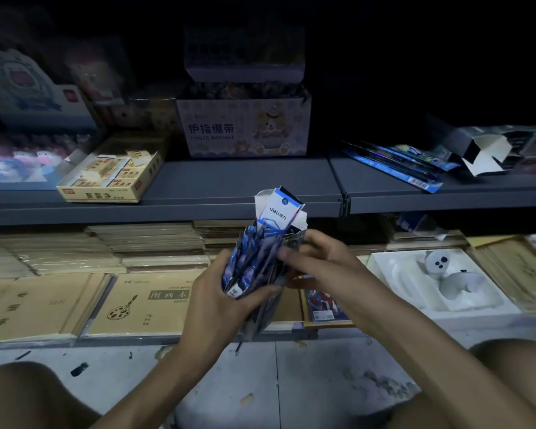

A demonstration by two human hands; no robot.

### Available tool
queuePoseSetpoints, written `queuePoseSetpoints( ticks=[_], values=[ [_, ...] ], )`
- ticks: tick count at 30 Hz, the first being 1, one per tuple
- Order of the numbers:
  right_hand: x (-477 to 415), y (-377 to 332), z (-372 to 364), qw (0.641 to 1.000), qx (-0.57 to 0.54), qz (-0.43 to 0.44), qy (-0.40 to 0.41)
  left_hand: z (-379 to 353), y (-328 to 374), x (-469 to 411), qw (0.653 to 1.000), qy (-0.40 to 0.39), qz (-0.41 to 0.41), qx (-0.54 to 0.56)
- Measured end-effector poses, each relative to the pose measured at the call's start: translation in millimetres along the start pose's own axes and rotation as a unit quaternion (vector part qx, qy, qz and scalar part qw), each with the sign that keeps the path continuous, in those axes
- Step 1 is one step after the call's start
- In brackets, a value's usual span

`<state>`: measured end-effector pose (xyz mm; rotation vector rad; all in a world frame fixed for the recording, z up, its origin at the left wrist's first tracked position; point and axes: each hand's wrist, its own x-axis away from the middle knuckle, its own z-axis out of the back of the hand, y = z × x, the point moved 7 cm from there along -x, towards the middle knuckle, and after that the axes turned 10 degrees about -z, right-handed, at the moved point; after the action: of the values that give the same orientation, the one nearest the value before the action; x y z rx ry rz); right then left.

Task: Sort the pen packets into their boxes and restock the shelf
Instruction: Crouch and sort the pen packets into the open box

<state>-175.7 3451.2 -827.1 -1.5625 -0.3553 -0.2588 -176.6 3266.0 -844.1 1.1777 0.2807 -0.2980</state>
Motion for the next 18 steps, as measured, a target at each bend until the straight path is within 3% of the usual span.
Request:
queuePoseSetpoints(
  ticks=[8, 18],
  values=[
    [1, -2, 3, 0.997, 0.053, 0.041, 0.042, -4, 1, 1, 0.997, -0.025, 0.019, 0.07],
    [-2, -6, 13, 0.999, 0.027, 0.04, -0.011, -10, -2, -3, 0.99, -0.063, 0.054, 0.112]
  ],
)
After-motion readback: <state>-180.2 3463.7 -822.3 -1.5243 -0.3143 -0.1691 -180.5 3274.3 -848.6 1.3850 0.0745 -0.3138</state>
